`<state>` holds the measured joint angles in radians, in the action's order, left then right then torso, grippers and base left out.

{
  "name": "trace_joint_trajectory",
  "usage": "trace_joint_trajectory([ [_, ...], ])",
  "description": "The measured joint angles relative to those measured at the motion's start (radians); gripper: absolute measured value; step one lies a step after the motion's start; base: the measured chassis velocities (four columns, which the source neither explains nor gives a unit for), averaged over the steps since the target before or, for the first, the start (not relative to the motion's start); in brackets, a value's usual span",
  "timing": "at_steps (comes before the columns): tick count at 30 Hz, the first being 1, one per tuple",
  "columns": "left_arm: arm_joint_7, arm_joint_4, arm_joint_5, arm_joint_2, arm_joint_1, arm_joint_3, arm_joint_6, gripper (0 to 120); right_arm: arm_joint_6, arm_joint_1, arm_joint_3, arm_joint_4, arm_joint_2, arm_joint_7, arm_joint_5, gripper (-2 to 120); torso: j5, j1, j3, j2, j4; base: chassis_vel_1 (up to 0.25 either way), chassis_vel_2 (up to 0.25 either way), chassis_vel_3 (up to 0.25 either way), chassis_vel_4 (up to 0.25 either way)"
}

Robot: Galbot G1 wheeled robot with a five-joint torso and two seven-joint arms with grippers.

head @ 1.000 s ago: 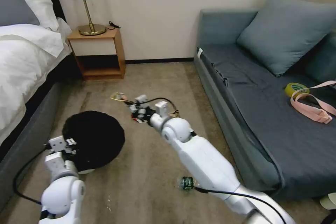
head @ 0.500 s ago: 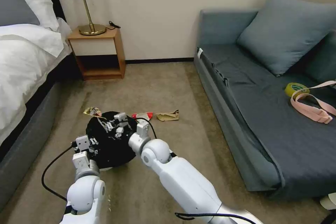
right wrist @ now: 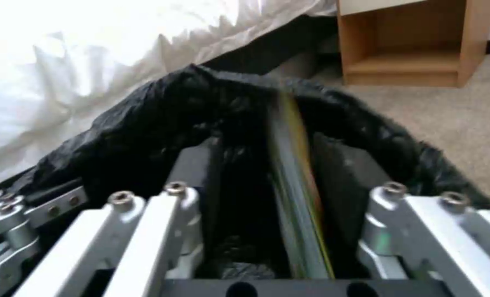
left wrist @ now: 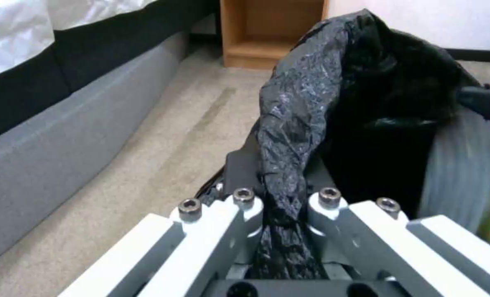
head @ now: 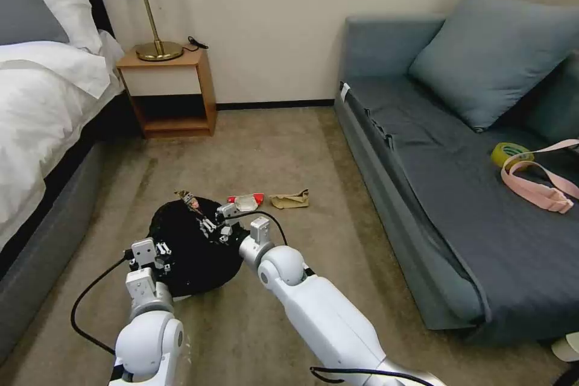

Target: Pick up the trash bin, then pick up the garbage on the floor and place it into the trash bin.

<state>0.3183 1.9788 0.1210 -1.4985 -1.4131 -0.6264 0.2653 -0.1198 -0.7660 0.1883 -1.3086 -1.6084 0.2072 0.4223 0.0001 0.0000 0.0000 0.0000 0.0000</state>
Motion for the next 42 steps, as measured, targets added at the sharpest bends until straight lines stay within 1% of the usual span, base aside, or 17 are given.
trace_joint_trajectory([
  [3, 0.0, 0.0, 0.014, 0.008, 0.003, -0.007, 0.0, 4, -0.01, -0.018, -0.002, -0.017, 0.0, -0.001, -0.011, 61, 0.0, 0.0, 0.0, 0.0, 0.0001, 0.0, 0.0, 0.0, 0.0],
  [4, 0.0, 0.0, 0.014, 0.008, 0.003, -0.007, 0.0, 4, -0.01, -0.018, -0.002, -0.017, 0.0, -0.001, -0.011, 61, 0.0, 0.0, 0.0, 0.0, 0.0001, 0.0, 0.0, 0.0, 0.0],
  [6, 0.001, -0.004, 0.031, 0.018, 0.008, -0.018, 0.0, 4, -0.013, -0.029, -0.011, -0.024, 0.0, -0.003, -0.039, 74, -0.0001, 0.0, 0.0, 0.0, 0.0, 0.0, 0.0, 0.0, 0.0],
  [12, 0.001, -0.012, 0.052, 0.029, 0.016, -0.038, 0.001, 4, -0.041, -0.028, -0.014, -0.044, 0.0, -0.023, -0.06, 89, -0.0001, 0.0, 0.0, 0.0, 0.0, 0.0, 0.0, 0.0, 0.0],
  [14, 0.002, -0.013, 0.065, 0.034, 0.016, -0.053, 0.001, 4, -0.089, -0.031, -0.014, -0.065, 0.054, -0.022, -0.141, 98, 0.0002, 0.0, 0.0, 0.0, 0.0005, 0.0, 0.0, 0.0, 0.0],
  [16, 0.004, -0.015, 0.077, 0.036, 0.013, -0.064, 0.001, 4, -0.111, -0.036, -0.015, -0.068, 0.129, -0.005, -0.209, 99, 0.0, 0.0, 0.0, 0.0, 0.0, 0.0, 0.0, 0.0, 0.0],
  [17, 0.004, -0.015, 0.077, 0.036, 0.013, -0.064, 0.001, 4, -0.111, -0.036, -0.015, -0.068, 0.129, -0.005, -0.209, 99, 0.0, 0.0, 0.0, 0.0, 0.0, 0.0, 0.0, 0.0, 0.0],
  [21, 0.003, -0.023, 0.091, 0.044, 0.01, -0.086, -0.001, 4, -0.228, -0.071, -0.025, -0.102, 0.23, 0.009, -0.305, 100, 0.0001, 0.0, 0.0, 0.0, -0.0004, 0.0, 0.0, 0.0, 0.0],
  [22, 0.003, -0.023, 0.091, 0.044, 0.01, -0.086, -0.001, 4, -0.228, -0.071, -0.025, -0.102, 0.23, 0.009, -0.305, 100, 0.0001, 0.0, 0.0, 0.0, -0.0004, 0.0, 0.0, 0.0, 0.0],
  [25, 0.005, -0.033, 0.1, 0.049, 0.018, -0.098, -0.001, 4, -0.303, -0.113, -0.041, -0.142, 0.287, 0.049, -0.344, 100, 0.0003, 0.0, 0.0, 0.0, 0.0001, 0.0, 0.0, 0.0, 0.0],
  [29, 0.004, -0.038, 0.102, 0.05, 0.023, -0.099, -0.001, 4, -0.34, -0.13, -0.048, -0.183, 0.329, 0.078, -0.346, 100, 0.0002, 0.0, 0.0, 0.0, 0.0, 0.0, 0.0, 0.0, 0.0],
  [30, 0.003, -0.044, 0.103, 0.051, 0.027, -0.098, -0.002, 4, -0.368, -0.141, -0.051, -0.22, 0.37, 0.096, -0.336, 100, 0.0004, 0.0, 0.0, 0.0, 0.0, 0.0, 0.0, 0.0, 0.0],
  [31, 0.003, -0.044, 0.103, 0.051, 0.027, -0.098, -0.002, 4, -0.368, -0.141, -0.051, -0.22, 0.37, 0.096, -0.336, 100, 0.0004, 0.0, 0.0, 0.0, 0.0, 0.0, 0.0, 0.0, 0.0],
  [34, 0.003, -0.058, 0.103, 0.053, 0.033, -0.095, -0.007, 4, -0.394, -0.168, -0.061, -0.284, 0.462, 0.113, -0.313, 100, 0.0, 0.0, 0.0, 0.0, 0.0, 0.0, 0.0, 0.0, 0.0],
  [36, 0.003, -0.061, 0.103, 0.054, 0.034, -0.095, -0.008, 4, -0.395, -0.173, -0.063, -0.292, 0.477, 0.116, -0.311, 100, 0.0001, 0.0, 0.0, 0.0, 0.0, 0.0, 0.0, 0.0, 0.0],
  [40, 0.001, -0.07, 0.104, 0.059, 0.042, -0.094, -0.011, 4, -0.391, -0.24, -0.088, -0.337, 0.568, 0.149, -0.321, 100, 0.0002, 0.0, 0.0, 0.0, -0.0002, 0.0, 0.0, 0.0, 0.0],
  [42, 0.001, -0.07, 0.104, 0.059, 0.043, -0.094, -0.011, 4, -0.381, -0.258, -0.101, -0.337, 0.574, 0.16, -0.335, 100, 0.0001, 0.0, 0.0, 0.0, -0.0002, 0.0, 0.0, 0.0, 0.0],
])
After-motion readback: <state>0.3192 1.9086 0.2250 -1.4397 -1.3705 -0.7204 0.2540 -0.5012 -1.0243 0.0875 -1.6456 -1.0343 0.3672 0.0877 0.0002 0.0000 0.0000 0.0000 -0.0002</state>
